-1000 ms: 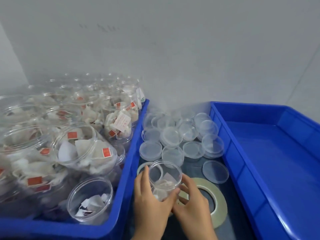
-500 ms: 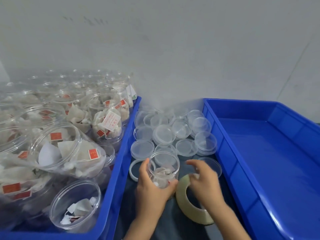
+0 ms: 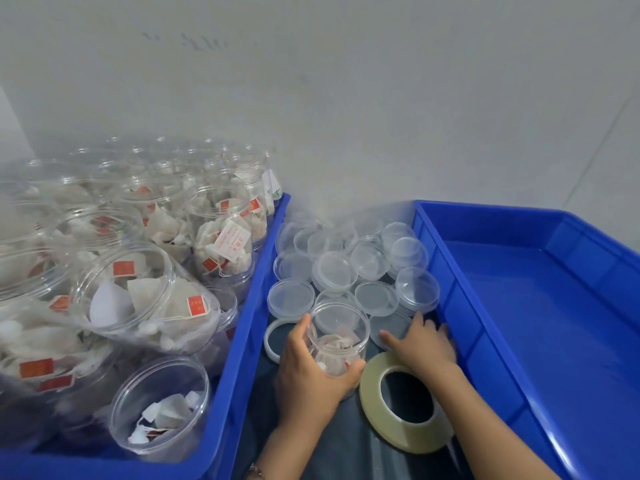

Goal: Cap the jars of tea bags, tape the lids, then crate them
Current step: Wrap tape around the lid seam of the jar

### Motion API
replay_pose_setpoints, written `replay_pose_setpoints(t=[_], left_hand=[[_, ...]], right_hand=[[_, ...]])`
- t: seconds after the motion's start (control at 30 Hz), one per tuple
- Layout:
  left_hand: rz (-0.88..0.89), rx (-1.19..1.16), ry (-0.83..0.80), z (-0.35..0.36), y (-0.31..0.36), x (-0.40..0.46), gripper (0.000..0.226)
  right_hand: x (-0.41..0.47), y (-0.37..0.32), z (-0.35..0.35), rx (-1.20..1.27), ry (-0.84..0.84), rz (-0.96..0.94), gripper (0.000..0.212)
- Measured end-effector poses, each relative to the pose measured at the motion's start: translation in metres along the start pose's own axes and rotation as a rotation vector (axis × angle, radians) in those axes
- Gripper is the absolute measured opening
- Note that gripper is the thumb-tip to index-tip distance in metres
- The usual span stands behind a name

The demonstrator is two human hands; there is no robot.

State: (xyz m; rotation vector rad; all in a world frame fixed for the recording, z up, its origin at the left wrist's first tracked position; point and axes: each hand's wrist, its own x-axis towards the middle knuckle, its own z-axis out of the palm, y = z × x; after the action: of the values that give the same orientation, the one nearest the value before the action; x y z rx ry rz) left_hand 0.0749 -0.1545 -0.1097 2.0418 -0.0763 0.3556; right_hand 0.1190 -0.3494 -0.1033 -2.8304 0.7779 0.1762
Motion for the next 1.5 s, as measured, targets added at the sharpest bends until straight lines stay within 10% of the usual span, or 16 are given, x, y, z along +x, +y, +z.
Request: replay_pose_setpoints(t=[0.23, 0.4, 0.63, 1.5], left_hand=[[0.001, -0.115, -0.044, -0.001, -0.002, 0.003, 0.106], [0.016, -0.155, -0.024, 0.002, -0.001, 0.001, 0.105], [-0.034, -0.160, -0.070, 0.005, -0.007, 0.008, 0.106], [-0.158, -0.106, -0.193, 0.010, -0.018, 0.028, 0.081]], right_hand=[[-0.006, -0.004, -0.008, 0.258, 0.107, -0.091, 0.076], [-0.032, -0.019, -0.031, 0.449, 0.390, -0.415, 0.016], [-0.096, -0.044, -0.055, 0.290, 0.333, -0.942, 0.047], [-0.073, -0.064, -0.057, 0.136, 0.105, -0.872, 0.060]])
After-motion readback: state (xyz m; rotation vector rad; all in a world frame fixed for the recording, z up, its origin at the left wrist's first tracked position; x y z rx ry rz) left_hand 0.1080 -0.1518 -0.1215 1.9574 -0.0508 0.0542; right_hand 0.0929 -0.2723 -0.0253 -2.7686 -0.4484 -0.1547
